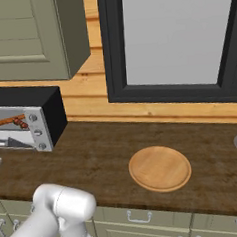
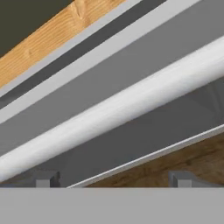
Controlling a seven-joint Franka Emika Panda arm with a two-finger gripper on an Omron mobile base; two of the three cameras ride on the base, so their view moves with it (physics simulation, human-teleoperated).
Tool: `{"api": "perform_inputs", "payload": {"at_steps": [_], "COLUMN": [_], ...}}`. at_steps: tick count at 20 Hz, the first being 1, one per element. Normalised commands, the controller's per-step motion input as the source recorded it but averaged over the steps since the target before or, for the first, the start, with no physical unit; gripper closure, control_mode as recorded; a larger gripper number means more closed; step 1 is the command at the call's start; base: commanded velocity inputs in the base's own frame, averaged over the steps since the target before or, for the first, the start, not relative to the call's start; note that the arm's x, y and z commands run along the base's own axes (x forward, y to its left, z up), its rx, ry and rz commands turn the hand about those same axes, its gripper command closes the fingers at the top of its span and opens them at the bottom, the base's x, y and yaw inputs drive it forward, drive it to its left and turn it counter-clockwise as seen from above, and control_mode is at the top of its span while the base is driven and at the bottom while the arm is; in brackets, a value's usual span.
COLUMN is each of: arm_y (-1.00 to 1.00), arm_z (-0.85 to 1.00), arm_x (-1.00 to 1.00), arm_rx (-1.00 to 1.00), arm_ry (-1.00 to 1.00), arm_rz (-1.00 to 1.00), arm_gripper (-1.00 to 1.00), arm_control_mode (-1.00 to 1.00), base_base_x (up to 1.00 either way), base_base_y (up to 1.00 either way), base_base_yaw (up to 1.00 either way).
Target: Pick up the kebab skewer and baguette bread, and place them inside the toaster oven. Close the toaster oven door and start by setting the timer.
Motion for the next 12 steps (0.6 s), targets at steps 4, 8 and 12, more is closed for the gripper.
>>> {"api": "perform_inputs", "payload": {"at_steps": [4,8,12], "arm_y": [0.00,0.00,0.00], "arm_z": [0.51,0.58,0.47], "arm_x": [0.25,0.11,0.04], "arm_rx": [0.07,0.03,0.00], "arm_ry": [0.00,0.02,0.03], "arm_rz": [-0.03,-0.08,-0.11], "arm_gripper": [-1.00,-1.00,-1.00], "arm_control_mode": [-1.00,-1.00,-1.00], "base_base_x": [0.00,0.00,0.00], "base_base_y": [0.00,0.00,0.00], "base_base_yaw": [0.00,0.00,0.00]}}
